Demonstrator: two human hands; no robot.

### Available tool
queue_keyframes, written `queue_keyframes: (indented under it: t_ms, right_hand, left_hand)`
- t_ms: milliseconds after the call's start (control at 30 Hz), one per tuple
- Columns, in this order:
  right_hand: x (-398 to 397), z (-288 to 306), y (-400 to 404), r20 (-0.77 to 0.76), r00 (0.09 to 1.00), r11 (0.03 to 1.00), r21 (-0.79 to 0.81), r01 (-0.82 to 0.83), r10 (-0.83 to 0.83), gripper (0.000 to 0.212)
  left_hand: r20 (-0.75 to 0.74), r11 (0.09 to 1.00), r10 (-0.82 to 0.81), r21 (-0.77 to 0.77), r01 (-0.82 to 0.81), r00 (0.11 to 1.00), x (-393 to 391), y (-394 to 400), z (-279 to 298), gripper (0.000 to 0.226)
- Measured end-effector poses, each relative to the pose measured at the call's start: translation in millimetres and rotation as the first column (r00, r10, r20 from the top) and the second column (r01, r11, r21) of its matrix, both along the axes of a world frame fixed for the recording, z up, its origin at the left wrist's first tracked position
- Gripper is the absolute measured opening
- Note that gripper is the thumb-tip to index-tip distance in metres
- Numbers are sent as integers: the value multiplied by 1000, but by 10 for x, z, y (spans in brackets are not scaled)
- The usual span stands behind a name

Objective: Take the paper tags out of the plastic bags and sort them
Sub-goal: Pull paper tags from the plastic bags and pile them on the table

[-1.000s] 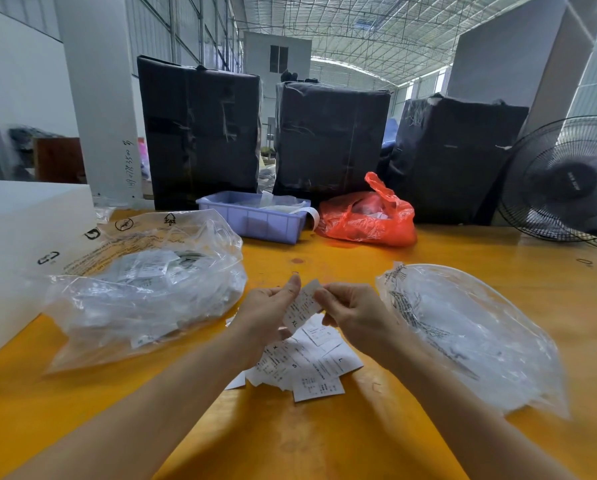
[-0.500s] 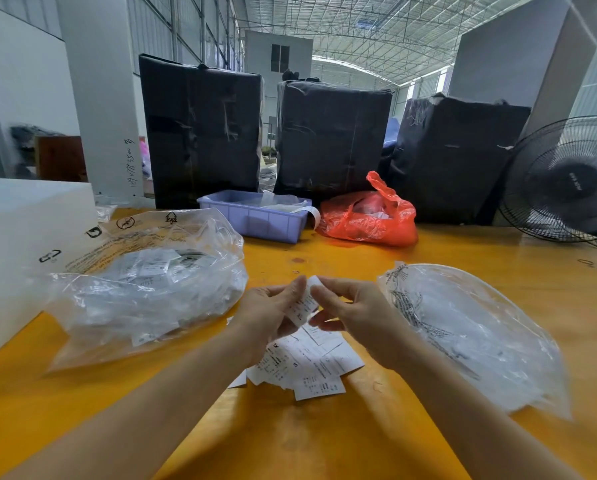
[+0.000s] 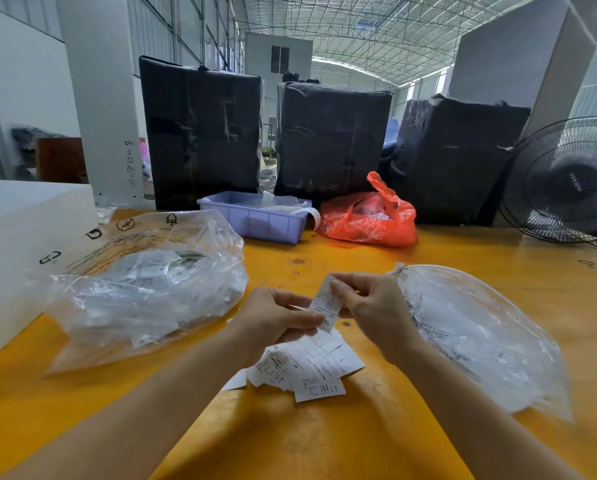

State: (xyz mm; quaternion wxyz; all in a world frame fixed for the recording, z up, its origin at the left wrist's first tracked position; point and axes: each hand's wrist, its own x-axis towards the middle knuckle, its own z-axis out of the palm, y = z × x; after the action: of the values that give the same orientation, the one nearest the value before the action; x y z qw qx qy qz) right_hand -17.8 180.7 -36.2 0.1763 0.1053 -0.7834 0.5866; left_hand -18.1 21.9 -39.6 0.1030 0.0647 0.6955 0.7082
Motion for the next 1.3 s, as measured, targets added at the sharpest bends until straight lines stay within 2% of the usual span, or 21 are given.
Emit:
queue_keyframes:
  t_ms: [200,367,500,567,667,733,833,967,1067,1167,1233,1300]
  right_hand:
    - [16,26,-10,38,999,998,-69,2,1,16]
    - [25,11,-31,49,999,999,43,6,-8,18]
    - [37,19,-35,9,999,999,-29,32,-32,7]
    - [36,31,-16,-30,997,996,-64,66,-68,13]
    - [32,37,-12,-29,993,991,-77,109,-112,8]
    - [30,34,-24,17,993,988,-102,118,-117,8]
    - [26,45,-27,170,983,974,-199,107,-73,11]
    - [44,63,-26,388,919,961,-272,38,74,10]
    - [76,66,-43,435,885,958,-286,-37,164,10]
    - [96,61,-61,378,915,978,-197,-67,139,9]
    - [109,63,-72,244,967,996,32,-80,70,13]
    - [134,66,-99,133,985,971,197,-133,108,19]
  left_hand:
    - [-38,1000,16,-8,-16,999,10,59,-61,21]
    - [-69,991,114,80,-109,991,13,106,-95,24]
    - [-85,980,164,130,-152,983,5,104,-99,23]
    - [-82,983,144,126,-133,986,12,103,-91,18]
    - [-82,985,139,111,-130,987,16,114,-85,13]
    - [-73,982,154,119,-144,985,18,119,-84,17]
    - [-18,967,168,199,-161,986,33,123,-69,18]
    - [16,957,150,249,-149,989,59,136,-59,16]
    - [11,956,194,224,-191,981,55,166,-76,14]
    - [-15,941,278,207,-269,961,39,181,-95,17]
    - [1,927,302,233,-294,953,34,180,-97,23]
    - [45,913,300,274,-301,953,37,169,-84,24]
